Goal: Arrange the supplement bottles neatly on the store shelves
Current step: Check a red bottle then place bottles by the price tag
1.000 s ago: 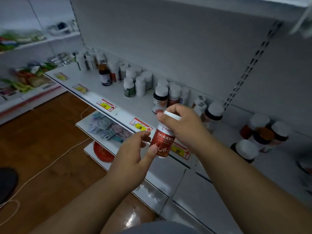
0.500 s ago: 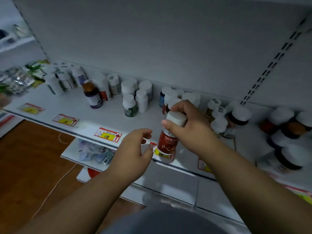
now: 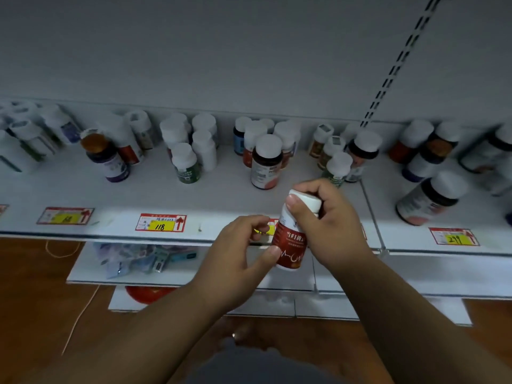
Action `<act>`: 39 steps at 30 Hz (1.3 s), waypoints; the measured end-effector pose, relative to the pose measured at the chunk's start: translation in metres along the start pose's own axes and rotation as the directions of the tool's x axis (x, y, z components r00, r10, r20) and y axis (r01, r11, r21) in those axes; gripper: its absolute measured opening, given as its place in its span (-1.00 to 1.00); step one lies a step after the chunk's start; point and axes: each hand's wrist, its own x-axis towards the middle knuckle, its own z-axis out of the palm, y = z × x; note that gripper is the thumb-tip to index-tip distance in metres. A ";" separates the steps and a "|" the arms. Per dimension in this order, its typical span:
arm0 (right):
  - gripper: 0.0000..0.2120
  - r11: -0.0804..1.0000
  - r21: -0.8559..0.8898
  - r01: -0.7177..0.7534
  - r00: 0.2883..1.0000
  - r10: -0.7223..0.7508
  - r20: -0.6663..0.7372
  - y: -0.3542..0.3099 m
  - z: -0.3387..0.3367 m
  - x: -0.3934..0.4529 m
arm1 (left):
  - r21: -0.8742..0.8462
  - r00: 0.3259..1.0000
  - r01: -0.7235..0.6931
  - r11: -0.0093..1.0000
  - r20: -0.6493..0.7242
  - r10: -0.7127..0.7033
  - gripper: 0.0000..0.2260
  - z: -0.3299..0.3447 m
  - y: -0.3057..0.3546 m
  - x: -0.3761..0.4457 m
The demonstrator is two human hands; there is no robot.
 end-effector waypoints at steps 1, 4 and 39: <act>-0.92 1.000 -0.010 0.000 1.000 0.000 0.021 0.000 0.002 0.000 | 0.009 1.000 0.023 1.000 -0.007 -0.023 -0.52 0.002 0.000 -0.005; -0.91 0.998 -0.055 0.039 0.998 -0.036 0.058 -0.002 0.008 0.001 | 0.083 0.995 0.084 0.993 -0.057 -0.080 -0.48 -0.001 -0.003 -0.021; -0.71 0.858 -0.455 0.241 0.969 -0.183 0.168 0.015 0.077 0.071 | 0.114 0.971 0.237 0.965 -0.049 -0.233 -0.67 -0.039 -0.059 0.055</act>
